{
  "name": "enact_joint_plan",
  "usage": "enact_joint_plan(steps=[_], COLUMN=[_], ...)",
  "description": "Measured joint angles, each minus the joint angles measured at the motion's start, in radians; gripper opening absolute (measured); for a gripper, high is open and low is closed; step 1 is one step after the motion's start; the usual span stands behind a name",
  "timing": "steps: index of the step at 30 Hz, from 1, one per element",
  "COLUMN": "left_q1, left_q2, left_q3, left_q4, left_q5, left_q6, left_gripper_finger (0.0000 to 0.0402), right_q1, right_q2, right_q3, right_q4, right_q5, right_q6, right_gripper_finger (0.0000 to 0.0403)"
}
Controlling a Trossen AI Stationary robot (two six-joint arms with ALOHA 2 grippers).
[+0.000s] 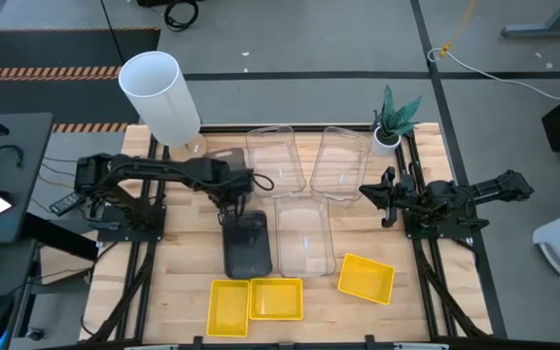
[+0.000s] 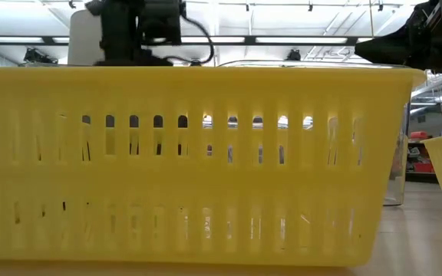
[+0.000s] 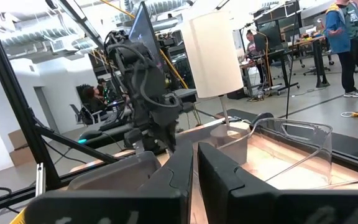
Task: Stack baskets by color
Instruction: Stack the top black bin on top of the black bin
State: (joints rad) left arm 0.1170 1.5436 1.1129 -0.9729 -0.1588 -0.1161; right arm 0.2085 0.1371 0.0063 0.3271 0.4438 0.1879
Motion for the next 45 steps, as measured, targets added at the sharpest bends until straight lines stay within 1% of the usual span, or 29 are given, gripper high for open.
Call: enact_joint_plan(steps=[12,19,27,32,37,45], left_q1=[-0.080,-0.144,-0.274,-0.375,-0.458,-0.538], left_q2=[0.000,0.000,-0.001,-0.001,-0.001,-0.001], left_q3=[0.252,0.383,0.487,0.541,0.604,0.623], left_q4=[-0.262,-0.339,-0.339,-0.329,-0.326,-0.302], left_q5=[-0.027,-0.028,0.002,0.069,0.101,0.145], left_q6=[-0.086,-0.141,-0.258,-0.327,-0.406,-0.497], left_gripper_finger=[0.0004,0.0004,0.0005,0.0006,0.0007,0.0008], right_q1=[0.000,0.000,0.000,0.000,0.000,0.000], right_q2=[0.000,0.000,0.000,0.000,0.000,0.000], right_q3=[0.000,0.000,0.000,0.000,0.000,0.000], right_q4=[0.000,0.000,0.000,0.000,0.000,0.000], right_q5=[0.000,0.000,0.000,0.000,0.000,0.000], right_q6=[0.000,0.000,0.000,0.000,0.000,0.000], right_gripper_finger=[0.0030,0.0030,0.0030,0.0030,0.0030,0.0030])
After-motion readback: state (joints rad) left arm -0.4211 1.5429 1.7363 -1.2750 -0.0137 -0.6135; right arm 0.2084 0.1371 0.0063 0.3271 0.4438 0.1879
